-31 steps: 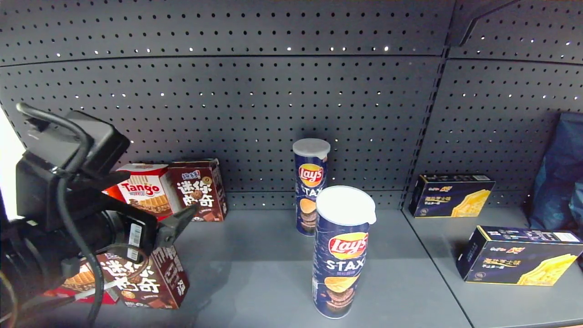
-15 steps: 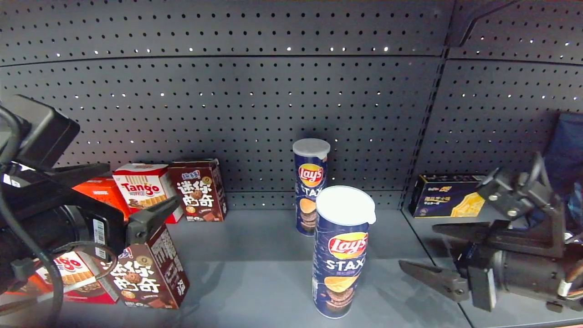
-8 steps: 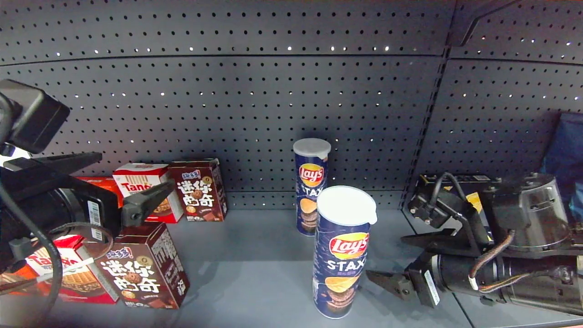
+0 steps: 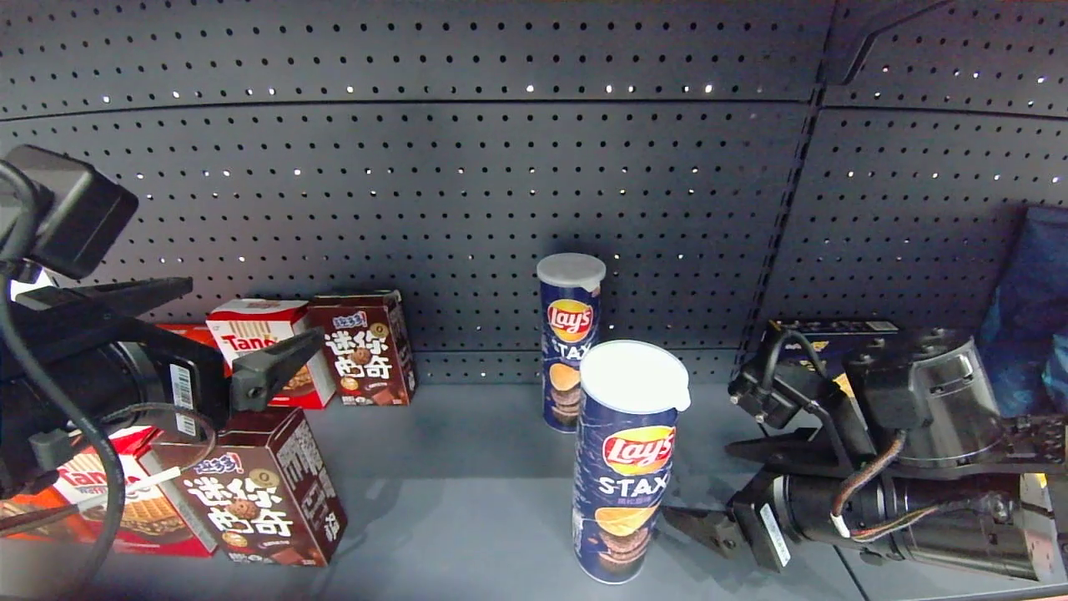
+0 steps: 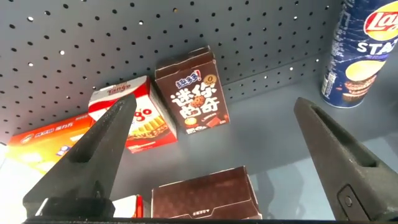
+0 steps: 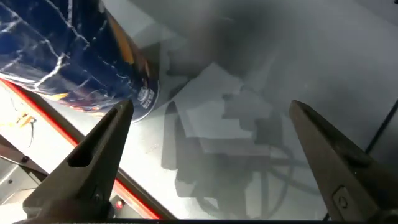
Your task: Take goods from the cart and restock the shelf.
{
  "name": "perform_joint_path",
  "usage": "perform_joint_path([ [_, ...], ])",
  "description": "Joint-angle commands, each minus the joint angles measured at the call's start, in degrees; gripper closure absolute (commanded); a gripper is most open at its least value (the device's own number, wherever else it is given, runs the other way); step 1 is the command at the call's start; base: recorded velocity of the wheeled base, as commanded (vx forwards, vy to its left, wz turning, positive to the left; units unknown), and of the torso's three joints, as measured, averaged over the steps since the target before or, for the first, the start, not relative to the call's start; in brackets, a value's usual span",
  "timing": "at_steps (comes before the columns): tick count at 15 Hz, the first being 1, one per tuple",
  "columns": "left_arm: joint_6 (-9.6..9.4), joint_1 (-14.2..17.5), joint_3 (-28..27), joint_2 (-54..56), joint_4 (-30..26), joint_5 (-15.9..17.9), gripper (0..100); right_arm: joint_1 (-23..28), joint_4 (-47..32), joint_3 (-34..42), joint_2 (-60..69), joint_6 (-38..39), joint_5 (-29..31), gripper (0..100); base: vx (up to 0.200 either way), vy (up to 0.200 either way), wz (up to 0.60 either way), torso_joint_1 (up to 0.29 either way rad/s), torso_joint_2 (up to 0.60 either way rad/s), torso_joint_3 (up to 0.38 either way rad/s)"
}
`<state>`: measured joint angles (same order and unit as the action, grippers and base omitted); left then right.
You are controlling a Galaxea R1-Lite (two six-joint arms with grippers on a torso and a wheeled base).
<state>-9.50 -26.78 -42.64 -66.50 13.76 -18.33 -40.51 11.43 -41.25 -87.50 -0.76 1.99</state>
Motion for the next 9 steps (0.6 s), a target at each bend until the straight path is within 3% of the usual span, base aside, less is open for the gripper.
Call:
perform_joint_path([
  [1, 0.0, 0.15, 0.1, -0.21, 0.04, -0.03, 0, -0.27, -0.01, -0.06, -0.91, -0.04, 0.03, 0, 0.0, 0.0, 0.0, 0.0, 0.0, 0.0],
  [9, 0.09, 0.24, 0.46, -0.21, 0.3, -0.03, 0, -2.03, -0.01, -2.6, -4.52, -0.04, 0.03, 0, 0.0, 0.0, 0.0, 0.0, 0.0, 0.0],
])
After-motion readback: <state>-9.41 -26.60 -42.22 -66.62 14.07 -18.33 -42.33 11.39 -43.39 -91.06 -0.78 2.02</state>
